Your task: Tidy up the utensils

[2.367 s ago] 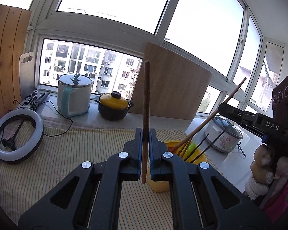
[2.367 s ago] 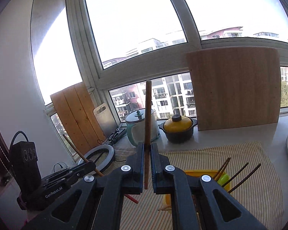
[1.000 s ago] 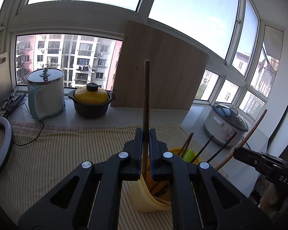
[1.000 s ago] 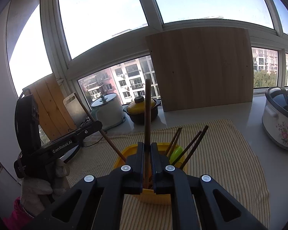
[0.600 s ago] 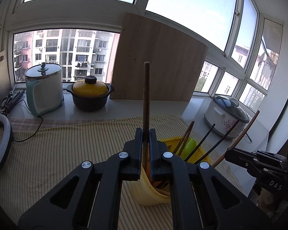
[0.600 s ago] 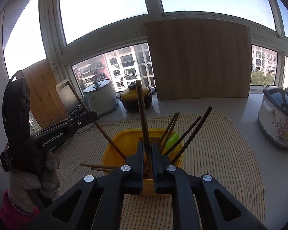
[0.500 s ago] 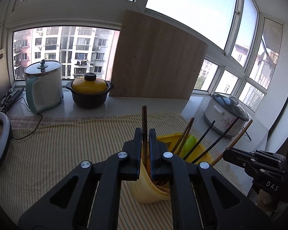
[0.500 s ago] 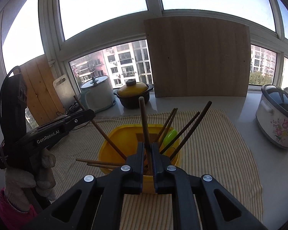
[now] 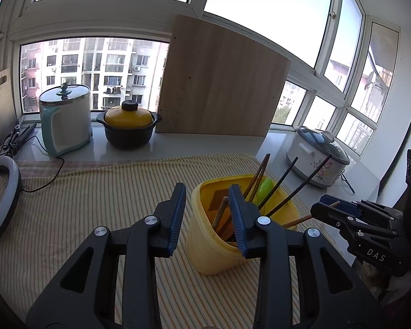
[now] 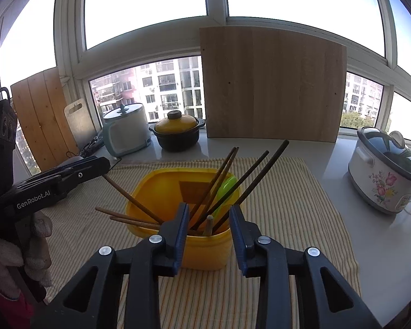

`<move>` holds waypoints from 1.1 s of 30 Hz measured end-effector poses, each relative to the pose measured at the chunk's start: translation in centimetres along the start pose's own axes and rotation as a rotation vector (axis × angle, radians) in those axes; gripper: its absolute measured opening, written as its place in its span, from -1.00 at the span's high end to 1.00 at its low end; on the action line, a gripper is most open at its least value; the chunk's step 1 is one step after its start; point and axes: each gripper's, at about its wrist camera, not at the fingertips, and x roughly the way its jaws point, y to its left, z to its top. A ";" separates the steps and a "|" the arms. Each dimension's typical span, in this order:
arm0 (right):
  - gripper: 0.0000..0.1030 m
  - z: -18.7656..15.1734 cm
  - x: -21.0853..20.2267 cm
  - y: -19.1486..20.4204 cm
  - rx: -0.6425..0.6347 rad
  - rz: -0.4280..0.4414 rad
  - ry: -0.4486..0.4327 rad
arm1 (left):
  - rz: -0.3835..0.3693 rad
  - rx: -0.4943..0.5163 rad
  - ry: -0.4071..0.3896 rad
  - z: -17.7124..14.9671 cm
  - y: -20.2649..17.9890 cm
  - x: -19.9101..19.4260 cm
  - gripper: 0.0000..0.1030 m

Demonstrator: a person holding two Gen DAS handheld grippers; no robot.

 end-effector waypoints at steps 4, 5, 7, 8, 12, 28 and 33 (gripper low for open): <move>0.00 -0.3 -0.6 0.0 0.011 -0.007 -0.018 | 0.010 0.005 -0.022 -0.8 0.1 -1.7 -0.05; -0.02 -0.3 -0.8 0.0 0.011 -0.012 -0.023 | 0.014 0.007 -0.024 -1.0 0.1 -2.1 -0.10; -0.15 -0.3 -1.1 0.0 0.013 -0.021 -0.033 | 0.021 0.010 -0.030 -1.4 0.1 -2.8 -0.24; -0.28 -0.4 -1.2 0.0 0.014 -0.025 -0.040 | 0.027 0.012 -0.032 -1.6 0.1 -3.2 -0.27; -0.39 -0.6 -1.8 0.0 0.025 -0.037 -0.054 | 0.047 0.018 -0.040 -2.3 0.0 -4.4 -0.43; -0.98 -1.2 -3.6 0.0 0.059 -0.110 -0.120 | 0.143 0.048 -0.054 -4.4 -1.3 -7.5 -0.98; -1.00 -1.4 -3.9 0.2 0.055 -0.133 -0.130 | 0.177 0.075 -0.043 -5.0 -1.7 -7.6 -0.99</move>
